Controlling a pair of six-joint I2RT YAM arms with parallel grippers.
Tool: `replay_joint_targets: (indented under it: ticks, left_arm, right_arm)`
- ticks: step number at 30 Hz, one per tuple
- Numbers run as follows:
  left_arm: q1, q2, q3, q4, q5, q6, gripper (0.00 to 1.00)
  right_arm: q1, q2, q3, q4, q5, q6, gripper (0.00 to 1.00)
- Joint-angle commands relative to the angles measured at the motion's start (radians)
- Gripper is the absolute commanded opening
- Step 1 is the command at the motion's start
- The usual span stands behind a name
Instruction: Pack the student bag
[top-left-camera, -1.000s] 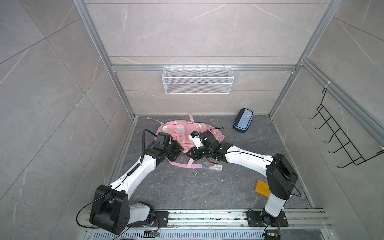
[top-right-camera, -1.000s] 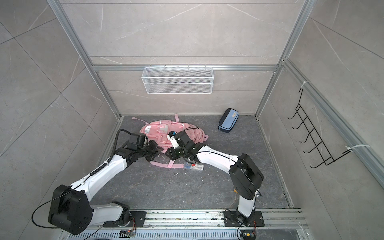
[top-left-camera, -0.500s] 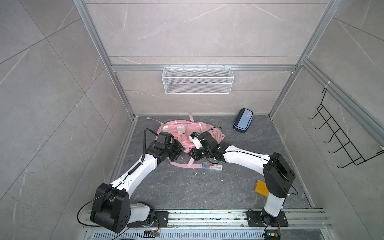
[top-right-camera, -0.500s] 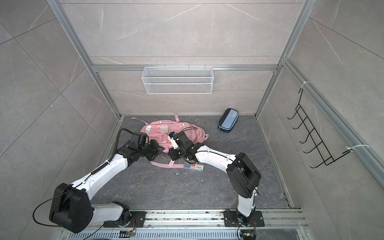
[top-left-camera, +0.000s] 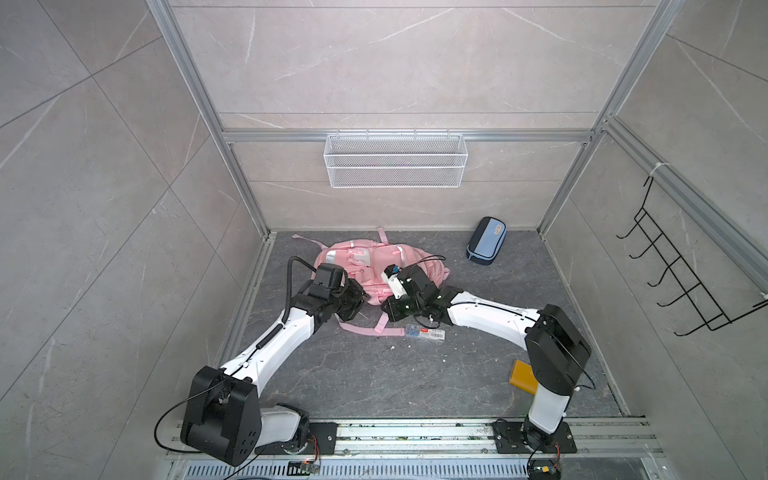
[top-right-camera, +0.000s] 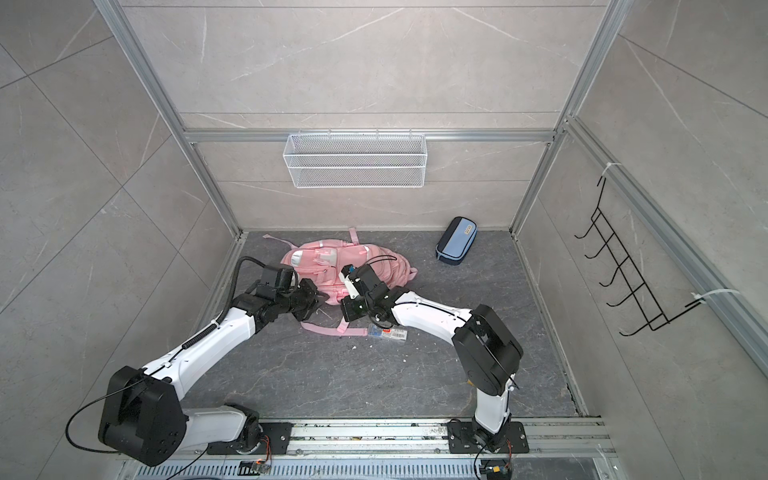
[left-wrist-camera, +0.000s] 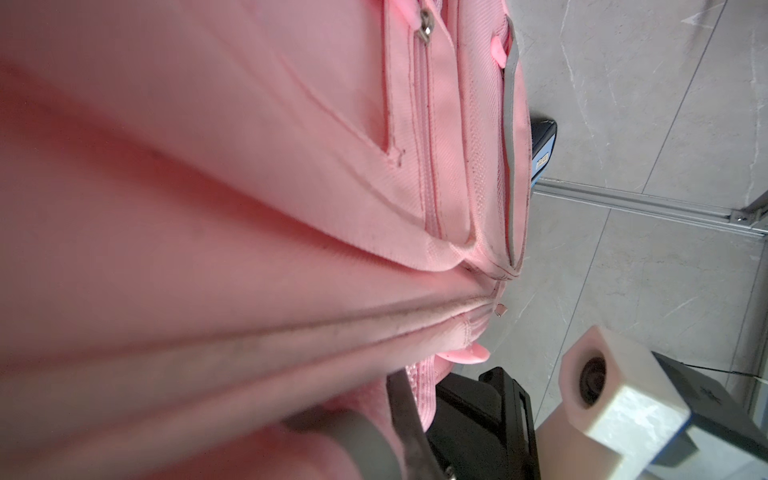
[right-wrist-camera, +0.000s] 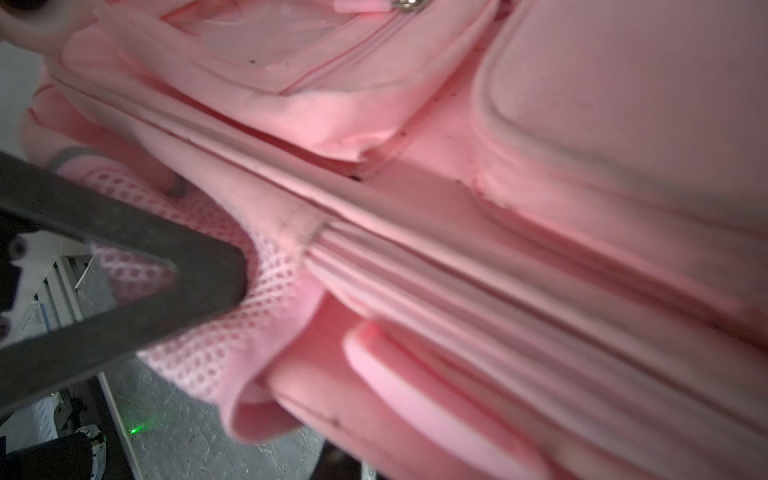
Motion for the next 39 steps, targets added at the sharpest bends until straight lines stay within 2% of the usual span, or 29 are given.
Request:
replay_joint_targets:
  ticks: [1,11,13,16,17,18,19,20,21,26,31,33,35,38,39]
  left_arm:
    - [0.052,-0.090,0.053,-0.038,0.009,0.084,0.00]
    - [0.226,-0.127,0.010,-0.154,-0.059,0.211,0.00]
    - [0.249,-0.109,0.004,-0.135,-0.058,0.235,0.00]
    - [0.248,-0.041,0.058,-0.168,-0.050,0.337,0.00]
    - [0.244,-0.011,0.090,-0.210,-0.049,0.374,0.14]
    - [0.243,0.012,0.118,-0.250,-0.051,0.402,0.40]
    - [0.239,0.022,0.140,-0.282,-0.061,0.423,0.58]
    - [0.233,0.022,0.157,-0.316,-0.082,0.444,0.91]
    - [0.229,0.010,0.169,-0.339,-0.104,0.461,0.99]
    - [0.206,-0.088,0.184,-0.459,-0.163,0.495,1.00]
    - [0.036,-0.158,0.159,-0.575,-0.221,0.418,0.98]
    - [-0.003,-0.197,0.098,-0.534,-0.169,0.343,0.88]
    - [-0.033,-0.226,0.022,-0.433,-0.101,0.272,0.86]
    - [-0.051,-0.241,-0.076,-0.291,-0.049,0.171,0.99]
    - [-0.052,-0.243,-0.106,-0.240,-0.039,0.144,0.99]
  right_arm:
    - [-0.075,-0.069,-0.096,0.004,0.048,0.074,0.00]
    - [-0.164,-0.184,-0.220,-0.037,0.070,0.065,0.00]
    - [-0.170,-0.194,-0.219,-0.054,0.064,0.018,0.00]
    - [-0.147,-0.182,-0.170,-0.106,0.047,-0.074,0.00]
    - [-0.141,-0.176,-0.162,-0.104,0.014,-0.094,0.00]
    - [-0.138,-0.172,-0.157,-0.096,-0.020,-0.108,0.00]
    - [-0.135,-0.168,-0.153,-0.088,-0.045,-0.114,0.00]
    - [-0.131,-0.163,-0.148,-0.079,-0.074,-0.119,0.00]
    - [-0.123,-0.158,-0.140,-0.075,-0.092,-0.126,0.00]
    - [-0.056,-0.126,-0.072,-0.090,-0.132,-0.159,0.00]
    - [0.024,-0.075,0.009,-0.117,-0.170,-0.176,0.00]
    - [0.051,-0.062,0.027,-0.113,-0.192,-0.166,0.00]
    - [0.075,-0.049,0.039,-0.105,-0.210,-0.156,0.00]
    - [0.115,-0.029,0.060,-0.096,-0.234,-0.152,0.00]
    - [0.126,-0.020,0.065,-0.095,-0.241,-0.152,0.00]
